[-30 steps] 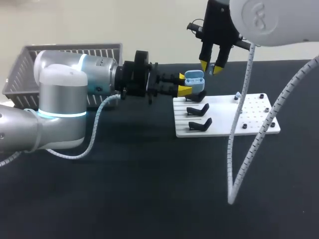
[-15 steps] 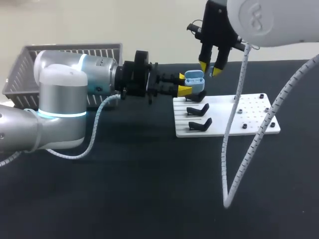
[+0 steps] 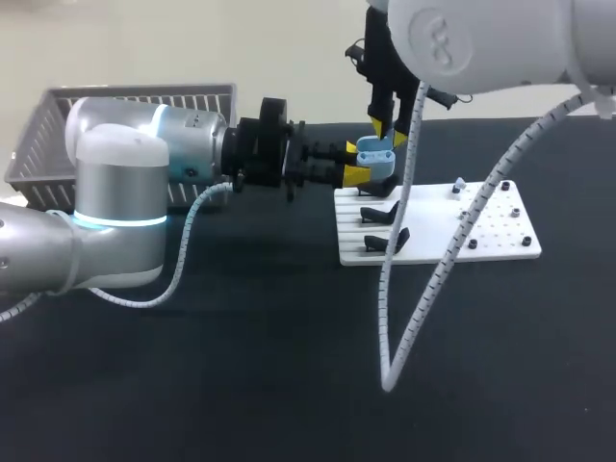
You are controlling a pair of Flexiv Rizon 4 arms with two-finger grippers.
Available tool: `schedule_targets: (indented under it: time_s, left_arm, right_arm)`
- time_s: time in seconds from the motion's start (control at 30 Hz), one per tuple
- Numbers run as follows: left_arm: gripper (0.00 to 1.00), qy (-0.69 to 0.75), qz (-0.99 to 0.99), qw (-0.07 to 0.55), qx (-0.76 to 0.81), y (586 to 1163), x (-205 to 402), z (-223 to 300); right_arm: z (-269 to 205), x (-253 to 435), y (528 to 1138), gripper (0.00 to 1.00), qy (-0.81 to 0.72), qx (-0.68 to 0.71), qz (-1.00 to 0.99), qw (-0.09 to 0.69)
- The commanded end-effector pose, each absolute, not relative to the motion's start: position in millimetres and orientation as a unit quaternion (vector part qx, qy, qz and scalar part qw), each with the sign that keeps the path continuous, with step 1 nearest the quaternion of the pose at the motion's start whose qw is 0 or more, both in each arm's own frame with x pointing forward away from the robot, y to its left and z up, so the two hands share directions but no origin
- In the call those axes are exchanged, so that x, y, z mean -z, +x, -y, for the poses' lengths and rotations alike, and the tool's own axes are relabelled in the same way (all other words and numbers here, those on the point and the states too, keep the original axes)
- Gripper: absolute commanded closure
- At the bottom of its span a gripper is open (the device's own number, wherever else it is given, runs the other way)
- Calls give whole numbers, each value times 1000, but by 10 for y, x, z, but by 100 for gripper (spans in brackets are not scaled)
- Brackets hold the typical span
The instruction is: Pick up each earbud case from the left stands, insert the matching earbuds, close the lid, and place the case in the box.
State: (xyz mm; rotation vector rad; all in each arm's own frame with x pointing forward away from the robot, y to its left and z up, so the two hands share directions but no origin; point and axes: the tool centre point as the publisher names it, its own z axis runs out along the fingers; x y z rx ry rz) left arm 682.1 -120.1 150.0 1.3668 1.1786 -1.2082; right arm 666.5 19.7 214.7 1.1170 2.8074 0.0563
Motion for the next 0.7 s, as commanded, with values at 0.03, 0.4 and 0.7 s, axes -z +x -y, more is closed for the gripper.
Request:
schedule_targets:
  time_s: [0.03,0.4,0.7]
  left_arm:
    - [100,555,-480,470,491,6803,-1491,1199]
    - [100,555,-480,470,491,6803,-1491,1199]
    - [100,555,-480,470,491,6803,-1491,1199]
  right_arm:
    - [-187,-2118,6670,100,382,-12,-922,57]
    - [-290,-2093,6694,100,383,-14,-922,53]
    - [-349,-2060,6706,100,376,-13,-925,46]
